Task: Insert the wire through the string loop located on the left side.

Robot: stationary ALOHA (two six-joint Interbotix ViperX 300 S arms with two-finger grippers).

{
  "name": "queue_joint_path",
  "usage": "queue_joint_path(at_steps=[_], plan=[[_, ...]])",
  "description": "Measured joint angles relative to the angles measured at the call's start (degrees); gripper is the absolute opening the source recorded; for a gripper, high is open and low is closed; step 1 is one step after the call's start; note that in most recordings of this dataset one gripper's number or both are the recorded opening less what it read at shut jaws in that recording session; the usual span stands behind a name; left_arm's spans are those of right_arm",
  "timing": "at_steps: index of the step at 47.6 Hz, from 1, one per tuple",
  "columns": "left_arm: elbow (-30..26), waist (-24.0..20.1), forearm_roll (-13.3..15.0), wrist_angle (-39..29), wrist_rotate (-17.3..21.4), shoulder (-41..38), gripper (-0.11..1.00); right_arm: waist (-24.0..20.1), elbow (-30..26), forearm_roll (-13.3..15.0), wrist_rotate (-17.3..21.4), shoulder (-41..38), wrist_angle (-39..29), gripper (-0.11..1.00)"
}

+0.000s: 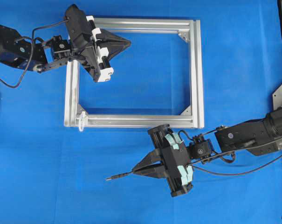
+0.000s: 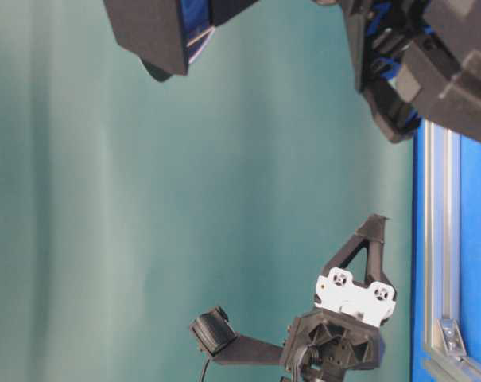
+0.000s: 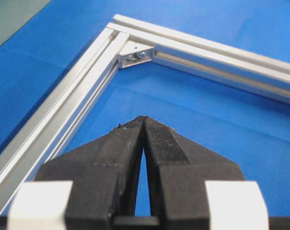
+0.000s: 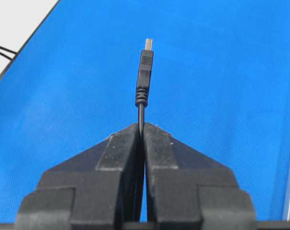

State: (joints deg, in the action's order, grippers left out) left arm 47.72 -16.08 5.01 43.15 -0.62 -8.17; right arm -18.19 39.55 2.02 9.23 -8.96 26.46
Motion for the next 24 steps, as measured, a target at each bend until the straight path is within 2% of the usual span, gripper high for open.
queue_joint_path(at_steps=[24], plan=[[0.00, 0.00, 0.00, 0.00, 0.00, 0.00, 0.00, 0.97, 0.62, 0.09, -0.26, 0.00, 0.09, 0.00]])
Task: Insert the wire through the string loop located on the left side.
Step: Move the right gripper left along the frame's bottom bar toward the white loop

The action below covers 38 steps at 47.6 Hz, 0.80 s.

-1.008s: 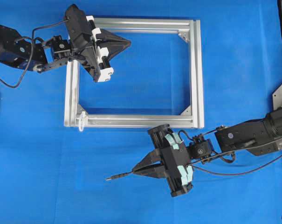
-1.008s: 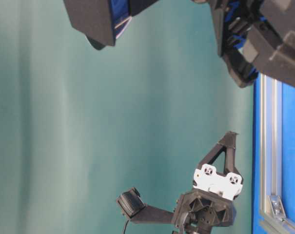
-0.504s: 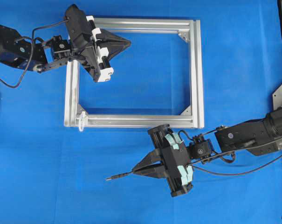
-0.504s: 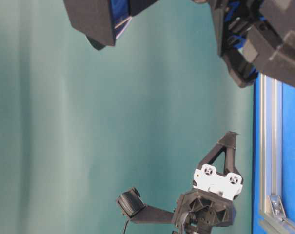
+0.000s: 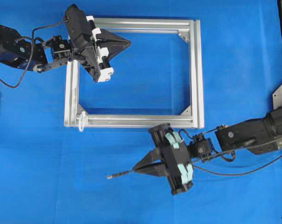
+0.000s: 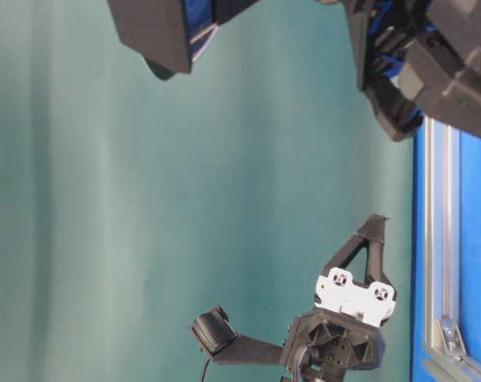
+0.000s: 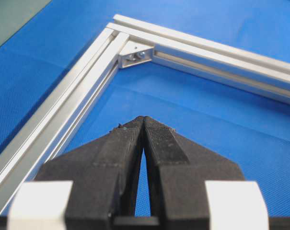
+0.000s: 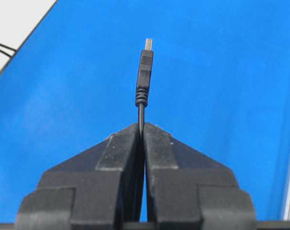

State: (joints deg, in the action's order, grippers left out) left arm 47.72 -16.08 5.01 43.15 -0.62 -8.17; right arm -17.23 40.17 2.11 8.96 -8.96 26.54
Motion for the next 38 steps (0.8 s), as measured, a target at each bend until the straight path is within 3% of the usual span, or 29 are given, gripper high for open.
queue_joint_path(at_steps=[24, 38], plan=[[0.00, 0.00, 0.00, 0.00, -0.09, 0.00, 0.00, 11.78, 2.29, -0.09, -0.09, -0.09, 0.00, 0.00], [0.00, 0.00, 0.00, 0.00, 0.00, 0.00, 0.00, 13.97, 2.72, -0.09, -0.18, -0.09, 0.44, 0.00]])
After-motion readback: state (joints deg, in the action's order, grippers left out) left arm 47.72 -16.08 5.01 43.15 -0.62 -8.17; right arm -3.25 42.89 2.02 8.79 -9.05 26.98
